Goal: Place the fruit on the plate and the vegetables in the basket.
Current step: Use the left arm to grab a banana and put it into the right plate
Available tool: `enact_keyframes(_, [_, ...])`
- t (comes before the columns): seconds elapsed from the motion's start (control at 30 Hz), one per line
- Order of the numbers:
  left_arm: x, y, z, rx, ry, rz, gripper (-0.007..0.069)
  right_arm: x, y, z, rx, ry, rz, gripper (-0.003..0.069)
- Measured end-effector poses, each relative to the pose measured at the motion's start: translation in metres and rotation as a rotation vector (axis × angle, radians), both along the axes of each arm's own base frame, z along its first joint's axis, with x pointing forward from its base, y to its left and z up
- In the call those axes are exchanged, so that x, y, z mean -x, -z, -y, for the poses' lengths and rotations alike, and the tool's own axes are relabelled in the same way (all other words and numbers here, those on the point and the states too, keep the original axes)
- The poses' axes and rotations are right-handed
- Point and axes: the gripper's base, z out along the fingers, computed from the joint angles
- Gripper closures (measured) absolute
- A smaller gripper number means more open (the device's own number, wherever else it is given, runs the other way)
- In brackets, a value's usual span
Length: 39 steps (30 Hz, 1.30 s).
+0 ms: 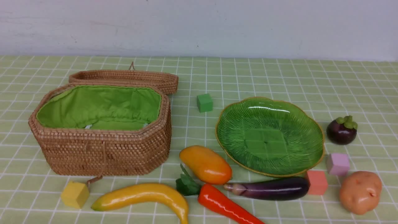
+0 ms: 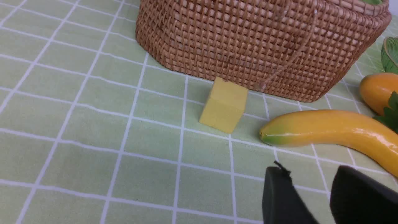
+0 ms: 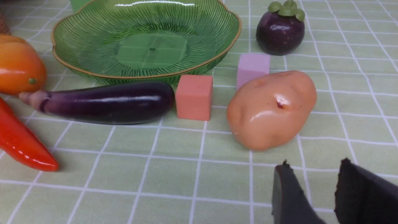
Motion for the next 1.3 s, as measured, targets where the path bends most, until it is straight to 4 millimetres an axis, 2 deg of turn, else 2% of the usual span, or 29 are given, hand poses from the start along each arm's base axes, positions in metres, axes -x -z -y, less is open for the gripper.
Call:
enact_keyframes(0.87, [-0.001, -0.002, 0.0, 0.007, -0.004, 0.018, 0.0386, 0.0, 0.0, 0.0, 0.0, 0.0, 0.0, 0.0419])
enact_keyframes(0.93, [-0.001, -0.004, 0.0, 0.057, -0.013, 0.038, 0.0386, 0.0, 0.0, 0.0, 0.0, 0.0, 0.0, 0.0419])
enact_keyframes(1.0, [-0.002, -0.011, 0.003, 0.312, -0.047, 0.082, 0.0386, 0.0, 0.0, 0.0, 0.0, 0.0, 0.0, 0.0419])
enact_keyframes(1.1, [-0.003, -0.019, 0.003, 0.571, -0.084, 0.123, 0.0386, 0.0, 0.0, 0.0, 0.0, 0.0, 0.0, 0.0419])
enact_keyframes(1.17, [-0.004, -0.023, 0.002, 0.673, -0.104, 0.157, 0.0386, 0.0, 0.0, 0.0, 0.0, 0.0, 0.0, 0.0419])
enact_keyframes(1.3, [-0.004, -0.031, -0.001, 0.739, -0.127, 0.224, 0.0407, 0.0, 0.0, 0.0, 0.0, 0.0, 0.0, 0.0419])
